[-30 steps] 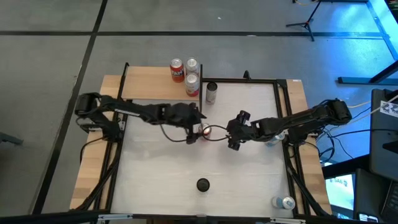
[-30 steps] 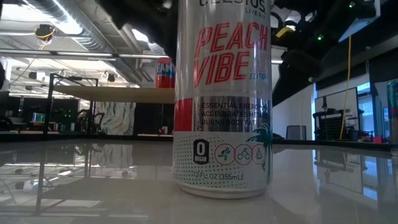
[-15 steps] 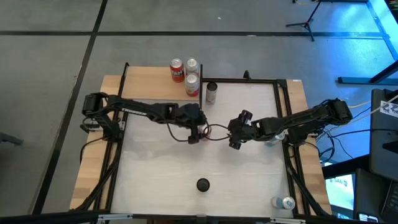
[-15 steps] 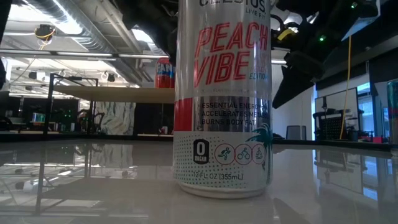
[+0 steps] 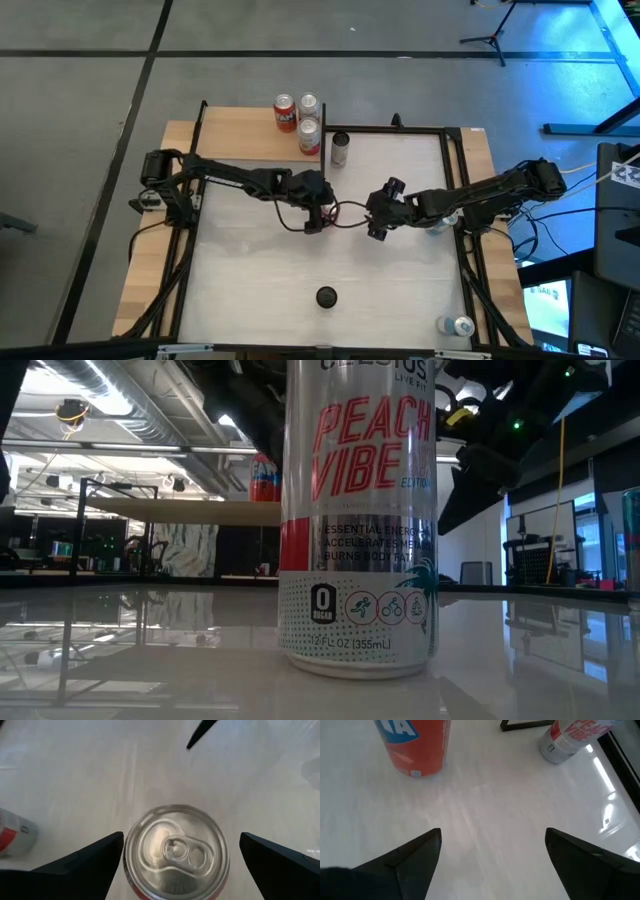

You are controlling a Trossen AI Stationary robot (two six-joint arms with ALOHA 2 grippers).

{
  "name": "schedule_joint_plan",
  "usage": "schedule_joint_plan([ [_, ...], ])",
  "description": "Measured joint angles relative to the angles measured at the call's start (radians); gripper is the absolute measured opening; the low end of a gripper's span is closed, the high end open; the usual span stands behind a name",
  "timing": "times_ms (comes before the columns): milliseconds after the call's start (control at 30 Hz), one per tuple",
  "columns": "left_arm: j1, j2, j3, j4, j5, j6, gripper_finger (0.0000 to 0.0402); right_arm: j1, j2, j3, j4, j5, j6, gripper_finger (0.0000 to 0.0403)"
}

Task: Place canned beverage on shelf
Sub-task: Put the red soda can on the shelf aligned with the other red soda can

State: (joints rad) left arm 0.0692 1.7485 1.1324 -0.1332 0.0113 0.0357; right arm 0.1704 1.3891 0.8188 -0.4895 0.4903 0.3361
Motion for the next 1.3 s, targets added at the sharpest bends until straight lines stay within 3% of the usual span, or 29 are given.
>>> schedule_joint_plan([
  [167, 0.004, 0.016, 0.0, 0.002, -0.008, 0.001, 0.0352, 0.0, 0.0, -0.036, 0.037, 0.0, -0.003, 0.0356],
  [400, 0.002, 0.016, 0.0, 0.008, -0.01, 0.009, 0.0274, 0.0, 0.0, -0.045, 0.051, 0.0, -0.003, 0.0356],
  [800, -0.024, -0.084, -0.002, -0.071, -0.106, -0.024, 0.0274, 0.051, -0.079, -0.043, 0.043, 0.051, -0.022, 0.0356],
  [1000, -0.049, -0.186, -0.002, -0.181, -0.118, -0.065, 0.0278, 0.084, -0.155, -0.043, 0.032, 0.06, -0.022, 0.0356],
  [1300, -0.103, -0.389, -0.002, -0.336, -0.223, -0.135, 0.0278, 0.085, -0.208, -0.042, 0.02, 0.06, -0.026, 0.0356],
])
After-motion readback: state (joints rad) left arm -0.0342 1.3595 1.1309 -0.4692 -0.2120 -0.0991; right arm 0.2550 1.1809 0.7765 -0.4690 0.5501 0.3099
